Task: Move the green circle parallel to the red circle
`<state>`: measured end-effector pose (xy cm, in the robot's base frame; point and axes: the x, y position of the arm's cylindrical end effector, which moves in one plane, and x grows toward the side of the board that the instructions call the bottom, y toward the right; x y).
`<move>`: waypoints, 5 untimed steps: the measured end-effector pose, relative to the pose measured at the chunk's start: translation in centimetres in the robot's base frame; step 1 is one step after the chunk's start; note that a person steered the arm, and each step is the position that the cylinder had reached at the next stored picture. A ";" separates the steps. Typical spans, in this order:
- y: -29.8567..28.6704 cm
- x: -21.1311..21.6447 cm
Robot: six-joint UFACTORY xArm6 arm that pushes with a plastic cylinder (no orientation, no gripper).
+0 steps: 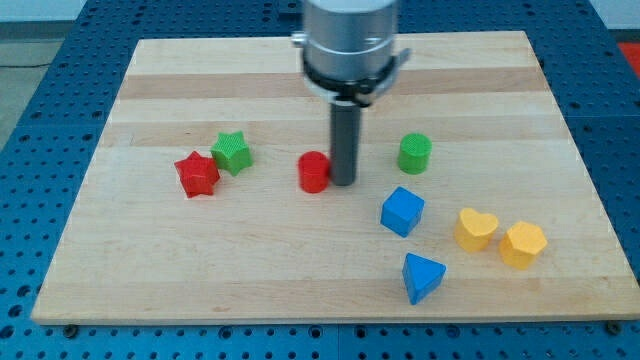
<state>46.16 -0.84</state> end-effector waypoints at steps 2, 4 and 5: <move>-7.8 -1.7; -5.1 -4.8; 0.5 -7.8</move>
<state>38.34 -0.33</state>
